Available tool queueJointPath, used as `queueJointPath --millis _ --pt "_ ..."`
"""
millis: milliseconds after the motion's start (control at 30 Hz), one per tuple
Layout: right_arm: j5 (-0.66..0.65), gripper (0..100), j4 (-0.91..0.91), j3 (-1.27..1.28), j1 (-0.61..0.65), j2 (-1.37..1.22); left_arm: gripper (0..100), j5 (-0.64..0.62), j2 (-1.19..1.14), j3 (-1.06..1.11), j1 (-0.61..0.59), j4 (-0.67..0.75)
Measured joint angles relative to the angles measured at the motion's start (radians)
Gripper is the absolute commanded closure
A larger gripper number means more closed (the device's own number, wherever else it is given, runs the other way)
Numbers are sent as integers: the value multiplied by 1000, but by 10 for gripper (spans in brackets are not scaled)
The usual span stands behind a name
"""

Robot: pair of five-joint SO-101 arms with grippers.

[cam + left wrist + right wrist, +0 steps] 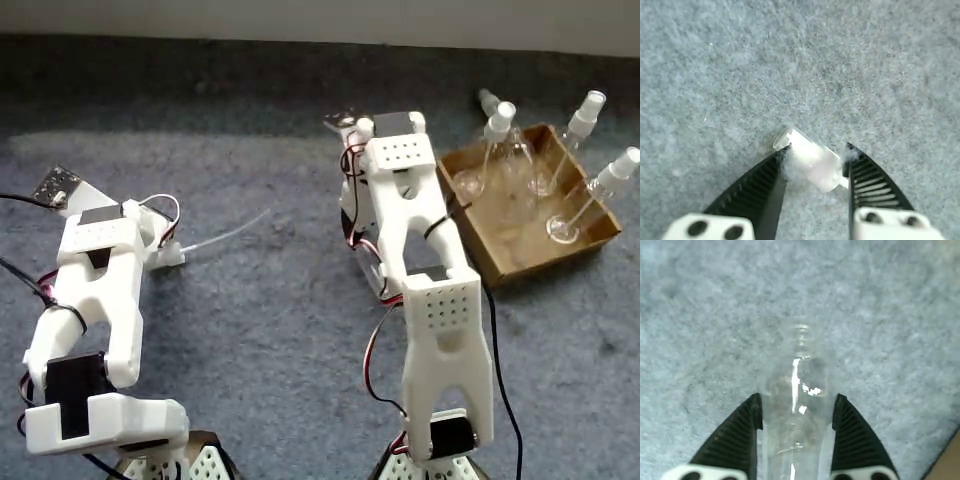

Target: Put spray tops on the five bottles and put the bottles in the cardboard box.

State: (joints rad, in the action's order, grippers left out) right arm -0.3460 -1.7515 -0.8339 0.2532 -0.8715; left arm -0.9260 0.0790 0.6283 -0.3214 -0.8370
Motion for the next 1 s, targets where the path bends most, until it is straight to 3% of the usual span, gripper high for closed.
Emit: queueJointPath --millis 133,633,1000 --pt "-2 824 0 0 0 0 849 0 0 0 0 0" --pt "-2 785 0 -15 -14 172 849 0 0 0 0 0" --pt "-2 751 18 227 -6 287 849 0 0 0 0 0"
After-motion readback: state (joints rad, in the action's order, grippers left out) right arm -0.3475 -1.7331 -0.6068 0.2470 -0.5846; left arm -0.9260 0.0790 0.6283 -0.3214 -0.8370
